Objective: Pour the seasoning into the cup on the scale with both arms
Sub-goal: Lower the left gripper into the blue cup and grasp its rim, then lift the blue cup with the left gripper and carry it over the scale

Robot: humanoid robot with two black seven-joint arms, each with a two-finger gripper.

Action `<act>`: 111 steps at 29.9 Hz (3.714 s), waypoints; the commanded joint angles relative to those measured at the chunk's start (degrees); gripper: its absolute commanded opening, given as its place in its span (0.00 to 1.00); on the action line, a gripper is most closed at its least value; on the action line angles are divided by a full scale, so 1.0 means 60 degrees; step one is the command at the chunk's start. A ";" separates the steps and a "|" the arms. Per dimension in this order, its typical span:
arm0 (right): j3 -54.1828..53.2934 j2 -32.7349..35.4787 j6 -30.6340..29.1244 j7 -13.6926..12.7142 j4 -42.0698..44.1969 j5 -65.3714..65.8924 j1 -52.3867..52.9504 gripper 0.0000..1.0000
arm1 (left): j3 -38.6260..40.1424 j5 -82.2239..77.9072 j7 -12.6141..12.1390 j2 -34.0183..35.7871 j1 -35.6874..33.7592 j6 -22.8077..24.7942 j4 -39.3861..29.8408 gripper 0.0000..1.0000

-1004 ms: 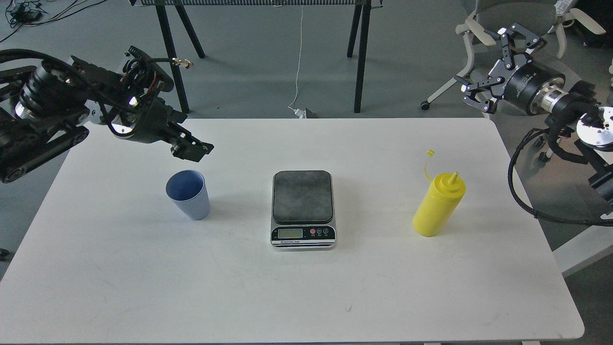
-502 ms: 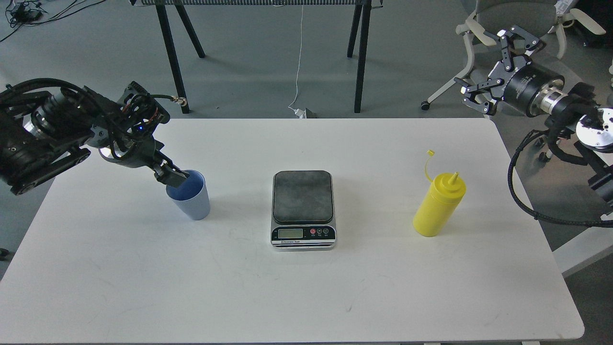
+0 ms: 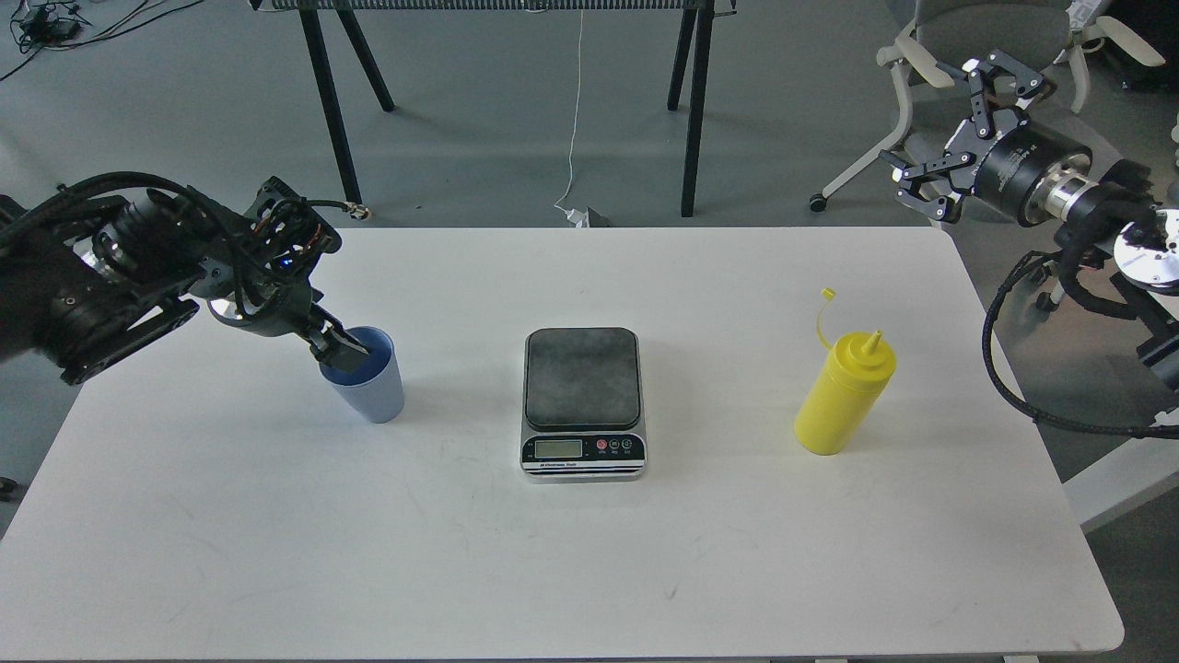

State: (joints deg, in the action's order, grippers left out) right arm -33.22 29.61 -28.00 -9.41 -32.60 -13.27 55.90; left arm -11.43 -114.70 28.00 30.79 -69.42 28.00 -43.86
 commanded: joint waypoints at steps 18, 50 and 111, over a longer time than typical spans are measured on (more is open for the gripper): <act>-0.0015 0.0001 0.0000 0.0001 0.0014 0.0000 -0.0088 0.99 | 0.0001 0.0029 0.0000 -0.0327 0.0232 0.0001 0.0425 0.83; -0.0045 0.0016 0.0000 0.0001 0.0029 0.0000 -0.0205 0.99 | 0.0001 0.0029 0.0000 -0.0298 0.0437 0.0001 0.0470 0.22; -0.0118 0.0324 0.0000 0.0001 0.0087 0.0000 -0.0132 0.99 | 0.0206 0.2256 0.0000 -0.1953 -0.2141 0.0001 -0.1874 0.03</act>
State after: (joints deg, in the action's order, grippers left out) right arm -33.65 31.21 -28.00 -9.46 -32.01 -13.27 54.93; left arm -10.17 -101.25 28.01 20.54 -82.44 28.00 -55.64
